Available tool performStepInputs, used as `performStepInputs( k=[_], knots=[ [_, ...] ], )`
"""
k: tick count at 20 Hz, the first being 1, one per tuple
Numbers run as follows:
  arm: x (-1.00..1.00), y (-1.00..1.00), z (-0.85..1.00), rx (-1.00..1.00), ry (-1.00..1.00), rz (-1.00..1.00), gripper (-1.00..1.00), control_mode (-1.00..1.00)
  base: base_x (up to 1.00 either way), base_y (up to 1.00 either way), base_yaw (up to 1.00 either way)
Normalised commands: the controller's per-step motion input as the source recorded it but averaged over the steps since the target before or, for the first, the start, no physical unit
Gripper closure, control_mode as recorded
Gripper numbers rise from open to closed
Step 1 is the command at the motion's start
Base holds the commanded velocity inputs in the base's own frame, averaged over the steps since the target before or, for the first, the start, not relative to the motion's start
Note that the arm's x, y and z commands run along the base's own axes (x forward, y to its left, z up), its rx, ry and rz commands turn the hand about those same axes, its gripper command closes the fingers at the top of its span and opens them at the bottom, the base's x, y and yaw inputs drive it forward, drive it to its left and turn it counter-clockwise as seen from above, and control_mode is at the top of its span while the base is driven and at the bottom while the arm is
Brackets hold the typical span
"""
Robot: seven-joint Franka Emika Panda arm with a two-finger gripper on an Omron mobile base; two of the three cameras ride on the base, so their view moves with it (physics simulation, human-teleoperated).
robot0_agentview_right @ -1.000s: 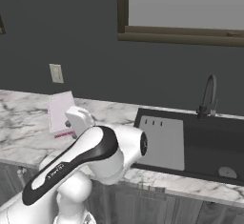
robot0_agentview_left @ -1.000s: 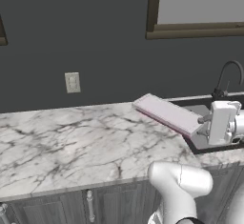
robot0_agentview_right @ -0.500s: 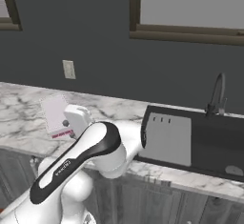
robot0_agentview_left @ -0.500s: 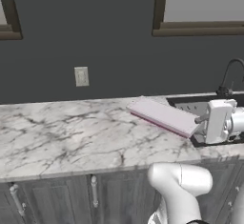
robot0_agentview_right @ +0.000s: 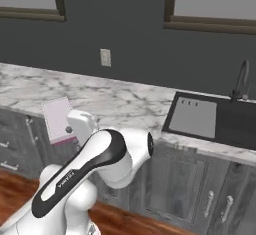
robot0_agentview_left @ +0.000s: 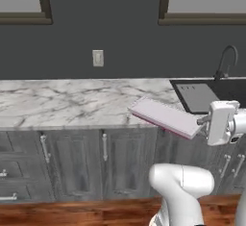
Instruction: The ice cube tray has been filled with water. Take the tray and place it in the freezer to make ice. Close the freezer door after placing the tray.
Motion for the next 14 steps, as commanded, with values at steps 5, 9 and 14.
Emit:
performStepInputs(
  k=[5,9,14],
  knots=[
    [0.0,0.0,0.0,0.0,0.0,0.0,1.0,1.0,-0.51,0.6,0.49],
    [0.0,0.0,0.0,0.0,0.0,0.0,1.0,1.0,-0.27,0.54,0.65],
    [0.0,0.0,0.0,0.0,0.0,0.0,1.0,1.0,-0.09,0.52,0.69]
  ],
)
